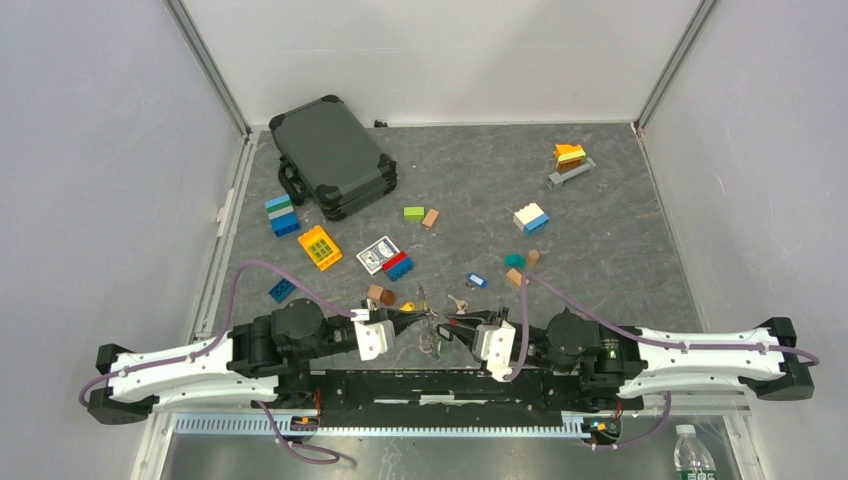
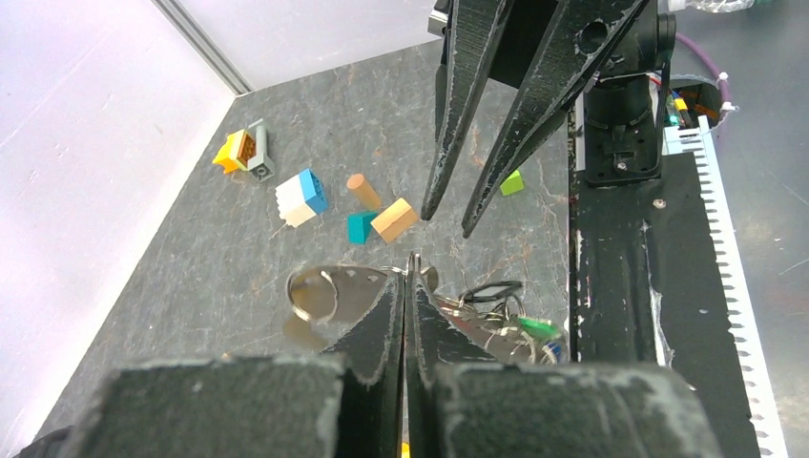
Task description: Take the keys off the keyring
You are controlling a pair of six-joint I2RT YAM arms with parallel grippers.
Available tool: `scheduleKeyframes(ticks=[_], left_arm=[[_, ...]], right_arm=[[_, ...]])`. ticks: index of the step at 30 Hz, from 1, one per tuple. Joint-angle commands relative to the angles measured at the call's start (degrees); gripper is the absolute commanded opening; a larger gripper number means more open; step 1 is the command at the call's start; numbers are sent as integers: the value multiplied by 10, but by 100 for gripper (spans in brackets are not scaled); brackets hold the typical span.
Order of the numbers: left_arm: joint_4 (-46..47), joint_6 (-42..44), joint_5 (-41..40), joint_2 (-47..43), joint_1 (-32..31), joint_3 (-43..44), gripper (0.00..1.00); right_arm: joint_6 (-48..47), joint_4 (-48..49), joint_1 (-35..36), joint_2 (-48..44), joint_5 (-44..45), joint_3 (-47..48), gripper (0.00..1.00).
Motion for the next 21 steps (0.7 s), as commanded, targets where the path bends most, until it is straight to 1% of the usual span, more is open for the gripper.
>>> scheduleKeyframes(ticks=[1, 10, 21], left_arm=[[52, -6, 21, -2, -2, 7, 2], [52, -8, 55, 1, -2, 6, 2], [52, -6, 60, -2, -2, 8, 2]], right_arm=[[-4, 85, 2, -5, -17, -10, 22], [-5, 102, 2, 16, -25, -8, 24], [-5, 94, 2, 30, -42, -3, 24]])
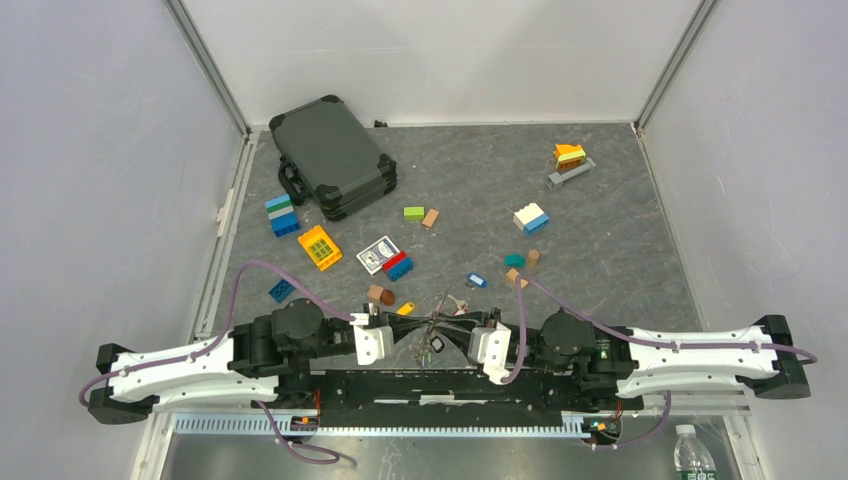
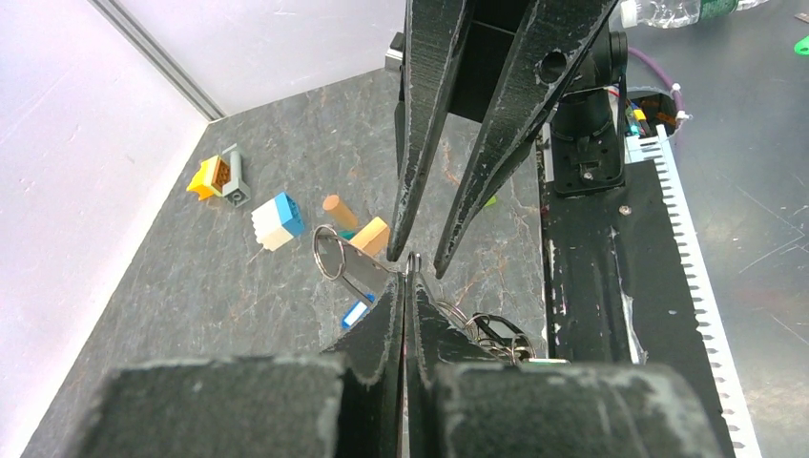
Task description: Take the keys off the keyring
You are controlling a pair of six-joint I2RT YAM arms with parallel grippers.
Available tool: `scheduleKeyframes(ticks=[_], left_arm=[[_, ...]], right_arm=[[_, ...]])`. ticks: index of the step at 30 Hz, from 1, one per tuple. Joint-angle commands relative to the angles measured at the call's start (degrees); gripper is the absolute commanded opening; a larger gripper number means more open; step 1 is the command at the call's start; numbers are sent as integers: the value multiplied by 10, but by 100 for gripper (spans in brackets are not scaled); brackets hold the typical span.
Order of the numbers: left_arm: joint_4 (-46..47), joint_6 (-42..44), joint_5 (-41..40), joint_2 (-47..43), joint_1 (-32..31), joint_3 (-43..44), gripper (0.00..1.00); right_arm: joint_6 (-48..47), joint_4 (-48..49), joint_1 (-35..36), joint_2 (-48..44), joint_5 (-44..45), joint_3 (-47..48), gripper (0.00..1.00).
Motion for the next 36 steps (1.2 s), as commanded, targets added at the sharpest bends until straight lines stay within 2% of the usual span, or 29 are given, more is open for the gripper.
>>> scheduleKeyframes(ticks=[1, 21, 24, 28, 33, 34, 36], left_arm=[[43, -5, 15, -5, -2, 8, 2], [67, -8, 29, -3, -2, 7, 2], [68, -9, 29, -5, -1, 6, 2], [68, -10, 27, -9, -1, 4, 2], [58, -11, 10, -8, -2, 4, 2], [50, -12, 3, -5, -2, 6, 6], [22, -12, -8, 1, -2, 16, 24]], right_arm=[[-1, 22, 2, 4, -12, 6, 24], [-4, 29, 2, 9, 5, -5, 18], [-4, 30, 2, 8, 5, -7, 15], [-5, 29, 2, 5, 5, -6, 0], [-13, -12, 2, 3, 15, 16, 0], [-14, -27, 2, 5, 19, 27, 0], [-19, -66, 2, 11, 27, 50, 0]])
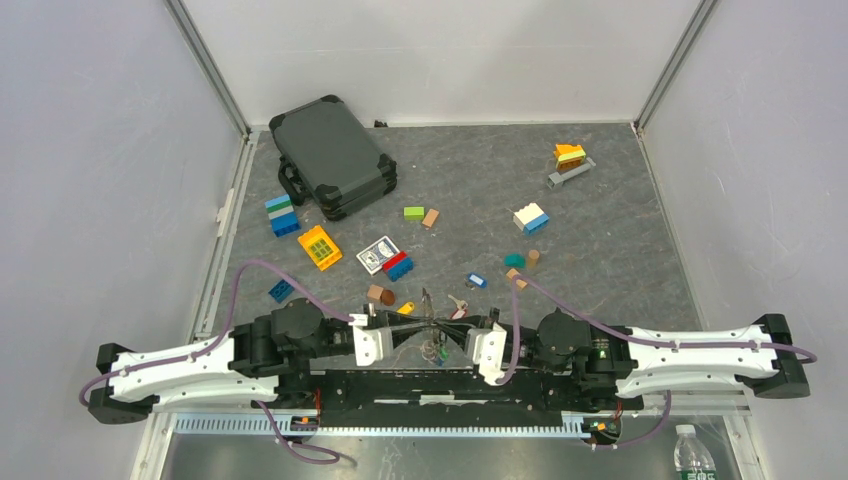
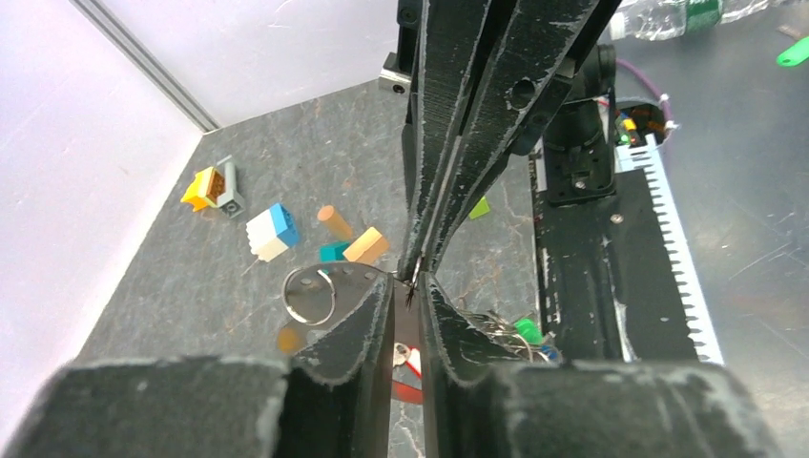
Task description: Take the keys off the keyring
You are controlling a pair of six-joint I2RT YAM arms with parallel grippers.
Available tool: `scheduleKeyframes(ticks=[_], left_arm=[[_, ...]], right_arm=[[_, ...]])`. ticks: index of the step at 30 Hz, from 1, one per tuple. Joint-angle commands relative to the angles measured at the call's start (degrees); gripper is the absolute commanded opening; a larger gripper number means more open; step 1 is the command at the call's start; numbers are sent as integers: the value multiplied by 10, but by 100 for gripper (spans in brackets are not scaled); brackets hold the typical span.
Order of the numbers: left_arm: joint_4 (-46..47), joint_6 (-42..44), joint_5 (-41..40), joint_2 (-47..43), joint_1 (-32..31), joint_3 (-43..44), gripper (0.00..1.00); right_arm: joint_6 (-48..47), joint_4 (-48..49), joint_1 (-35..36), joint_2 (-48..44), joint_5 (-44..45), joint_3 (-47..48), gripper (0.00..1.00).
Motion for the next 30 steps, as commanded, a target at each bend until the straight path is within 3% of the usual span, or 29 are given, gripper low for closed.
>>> scheduleKeyframes(ticks=[1, 4, 13, 30], left_arm=[[-4, -10, -23, 8, -2, 22, 28], [-41, -4, -30, 22, -2, 43, 34], [-94, 13, -58, 67, -2, 83, 34], [-68, 14, -64, 102, -2, 85, 33]], right_arm=[[-17, -84, 2, 6, 27, 62, 0], [-21, -158, 2, 23, 53, 101, 0], [-19, -284, 2, 80, 85, 188, 0], [-16, -298, 2, 101, 65, 219, 0]])
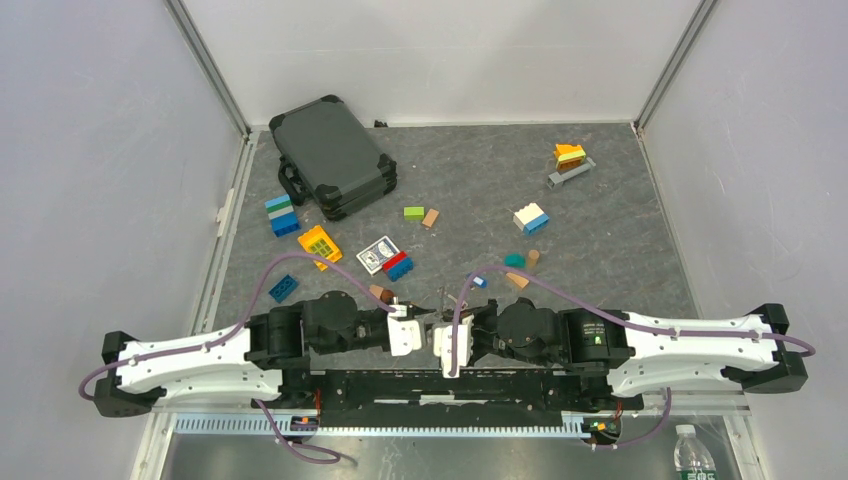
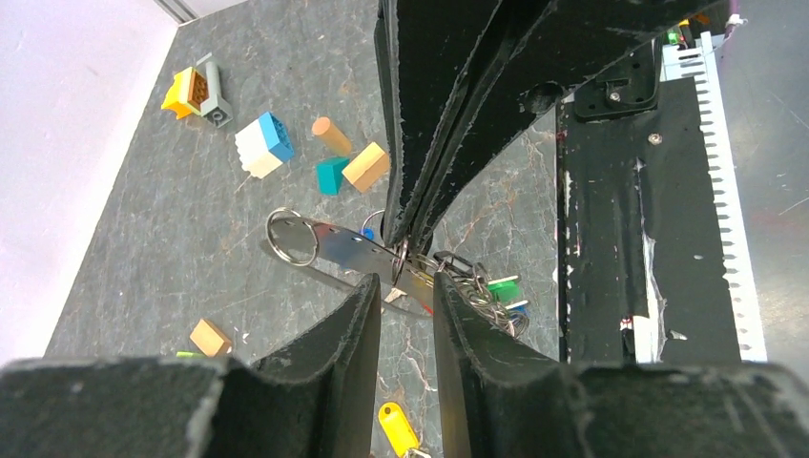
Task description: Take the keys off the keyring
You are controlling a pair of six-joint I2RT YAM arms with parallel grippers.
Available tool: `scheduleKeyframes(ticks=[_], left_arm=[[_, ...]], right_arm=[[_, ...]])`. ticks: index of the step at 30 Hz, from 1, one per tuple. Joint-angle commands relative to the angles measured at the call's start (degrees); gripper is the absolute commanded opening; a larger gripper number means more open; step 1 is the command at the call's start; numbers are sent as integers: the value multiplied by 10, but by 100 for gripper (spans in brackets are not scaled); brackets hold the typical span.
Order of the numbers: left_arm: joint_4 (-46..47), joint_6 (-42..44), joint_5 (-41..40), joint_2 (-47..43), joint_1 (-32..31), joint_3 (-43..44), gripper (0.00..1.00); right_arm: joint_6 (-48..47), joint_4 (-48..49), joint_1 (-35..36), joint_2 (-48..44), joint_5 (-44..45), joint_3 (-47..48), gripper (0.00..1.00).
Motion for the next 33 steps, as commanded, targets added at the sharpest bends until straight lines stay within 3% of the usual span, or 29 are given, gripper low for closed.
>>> scheduleKeyframes(ticks=[1, 12, 15, 18, 22, 26, 33], left_arm=[[28, 14, -1, 7, -2, 23, 33], [43, 15, 2, 18, -2, 22, 29], [36, 16, 5, 21, -2, 25, 23], [24, 18, 10, 24, -1, 28, 3], [16, 18, 23, 22, -2, 29, 2], [41, 14, 26, -3, -2, 14, 2], [92, 11, 62, -73, -2, -28, 2]], right_arm=[[1, 26, 2, 0, -10, 31, 0], [2, 41, 2, 4, -24, 26, 0], [1, 43, 2, 4, -25, 26, 0], [1, 43, 1, 2, -25, 26, 0], [0, 56, 2, -5, -25, 16, 0], [-7, 85, 2, -26, -30, -10, 21], [-14, 163, 2, -90, -47, -80, 28]])
